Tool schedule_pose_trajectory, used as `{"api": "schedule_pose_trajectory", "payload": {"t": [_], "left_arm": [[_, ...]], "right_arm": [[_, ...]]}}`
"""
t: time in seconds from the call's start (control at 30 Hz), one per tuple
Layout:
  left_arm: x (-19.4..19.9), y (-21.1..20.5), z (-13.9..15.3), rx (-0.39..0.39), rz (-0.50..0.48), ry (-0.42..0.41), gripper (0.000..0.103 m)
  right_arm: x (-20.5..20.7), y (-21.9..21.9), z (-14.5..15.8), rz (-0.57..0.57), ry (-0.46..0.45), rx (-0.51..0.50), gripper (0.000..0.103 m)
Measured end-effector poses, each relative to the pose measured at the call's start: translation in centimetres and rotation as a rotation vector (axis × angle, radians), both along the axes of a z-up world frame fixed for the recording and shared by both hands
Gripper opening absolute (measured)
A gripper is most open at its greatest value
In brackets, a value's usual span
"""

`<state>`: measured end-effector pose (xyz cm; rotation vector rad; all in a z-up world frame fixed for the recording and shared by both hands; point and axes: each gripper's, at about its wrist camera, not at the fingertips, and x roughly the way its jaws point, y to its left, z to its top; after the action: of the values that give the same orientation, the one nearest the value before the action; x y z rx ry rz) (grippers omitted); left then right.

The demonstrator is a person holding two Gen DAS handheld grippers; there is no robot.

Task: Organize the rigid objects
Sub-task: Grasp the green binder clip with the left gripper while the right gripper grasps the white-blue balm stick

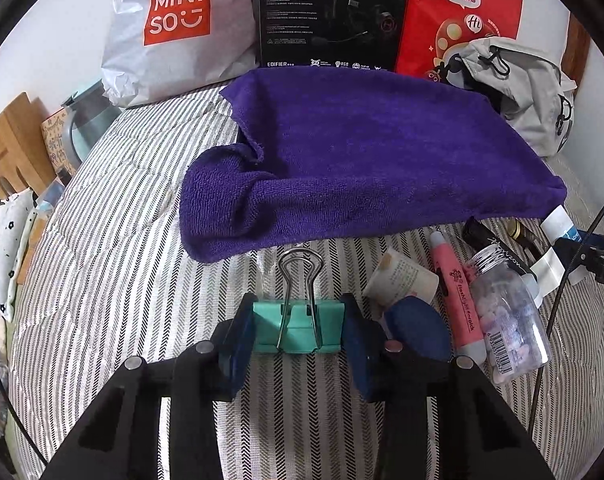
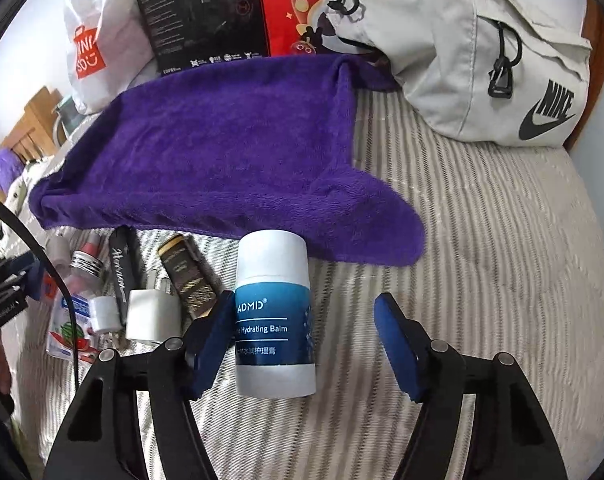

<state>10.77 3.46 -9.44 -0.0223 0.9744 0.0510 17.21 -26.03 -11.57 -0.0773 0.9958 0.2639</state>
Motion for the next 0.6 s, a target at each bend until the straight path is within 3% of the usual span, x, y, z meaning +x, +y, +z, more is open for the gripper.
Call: {"api": "schedule_pose_trajectory", "payload": {"t": [0.13,0.2,0.23,0.33,0.43,0.6], "left_arm": [[0.0,0.1,-0.1,-0.008,0.0,-0.006,0.039],[0.1,0.1,-0.1,-0.006,0.002,-0.008,0.039],[0.1,0.0,-0.1,-0.006,0.001,-0.009,0.039],[0.0,0.1,-0.1,-0.007,-0.006,-0.012,0.04],[0.1,0.0,-0.2,-0.005,-0.012,-0.004,0.039],[0.1,0.4,-0.2,-0.019,-0.014,0.015,0.039]], "right_arm": [[0.5,0.7,-0.5,0.021,0.019,-0.019,0.059],[0.3,1.6,-0.6,0.036,-0.014,-0.081,0.057],[0.3,1.7,-0.5,0.039,-0.016,-0.08,0.051],[0.3,1.4,-0.5,0.034,-0.012,-0.053,0.049],[0.3,1.2,-0.3,0.038,-0.002,-0.039,0.036],[-0.1,0.4,-0.2,0.038,0.034,-0.009,0.036]]}}
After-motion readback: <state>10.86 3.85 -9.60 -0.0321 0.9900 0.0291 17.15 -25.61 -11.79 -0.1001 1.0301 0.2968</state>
